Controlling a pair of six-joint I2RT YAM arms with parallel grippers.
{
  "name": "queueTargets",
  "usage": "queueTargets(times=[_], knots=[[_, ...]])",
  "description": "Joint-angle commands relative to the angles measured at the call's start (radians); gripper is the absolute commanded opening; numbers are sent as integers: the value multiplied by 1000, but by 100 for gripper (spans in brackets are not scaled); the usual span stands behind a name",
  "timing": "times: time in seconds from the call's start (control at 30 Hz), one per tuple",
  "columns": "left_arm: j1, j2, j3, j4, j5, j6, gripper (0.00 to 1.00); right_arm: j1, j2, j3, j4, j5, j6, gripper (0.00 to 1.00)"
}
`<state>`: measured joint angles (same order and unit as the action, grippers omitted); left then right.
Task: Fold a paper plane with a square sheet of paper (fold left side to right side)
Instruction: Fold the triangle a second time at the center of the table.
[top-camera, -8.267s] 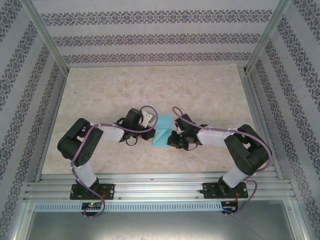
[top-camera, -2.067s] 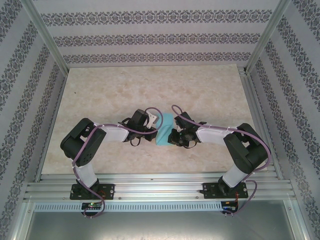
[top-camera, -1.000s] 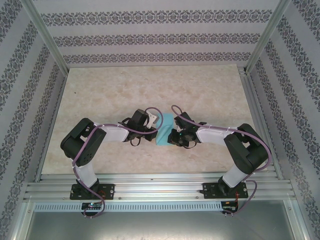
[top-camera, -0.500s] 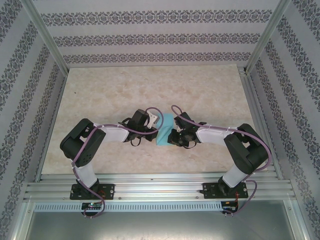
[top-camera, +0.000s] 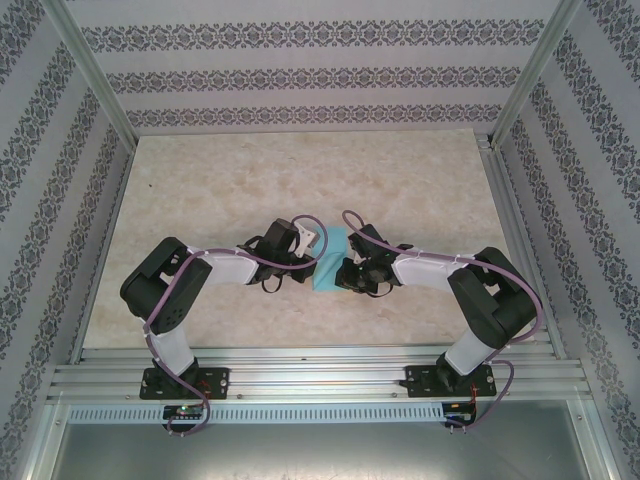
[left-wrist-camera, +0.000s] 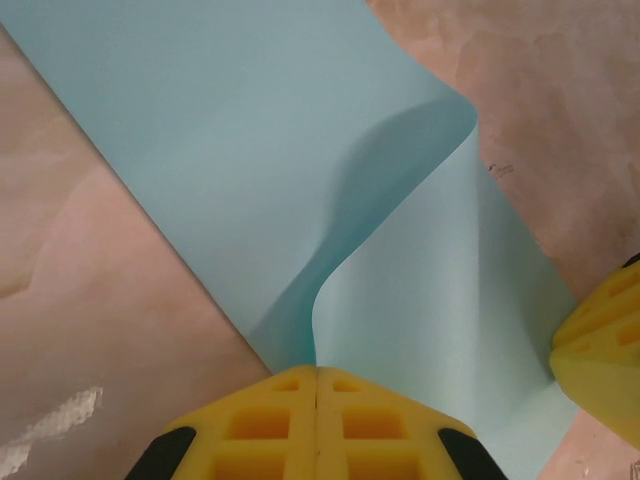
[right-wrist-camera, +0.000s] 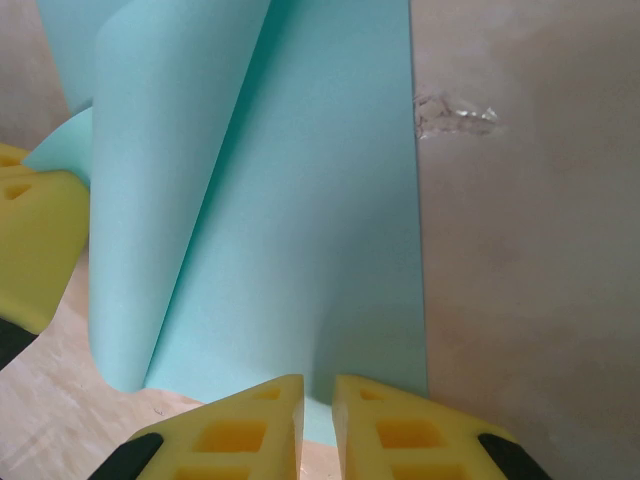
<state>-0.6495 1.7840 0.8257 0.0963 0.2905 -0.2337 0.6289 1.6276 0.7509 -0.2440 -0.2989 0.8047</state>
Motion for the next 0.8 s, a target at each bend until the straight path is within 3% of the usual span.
queueTargets(times=[0.0, 0.77], knots=[[-9, 9, 10, 11, -31, -11, 0, 14, 9, 1, -71, 38, -22, 17], [-14, 46, 17, -10, -26, 8, 0, 15, 12, 8, -72, 35, -27, 19]])
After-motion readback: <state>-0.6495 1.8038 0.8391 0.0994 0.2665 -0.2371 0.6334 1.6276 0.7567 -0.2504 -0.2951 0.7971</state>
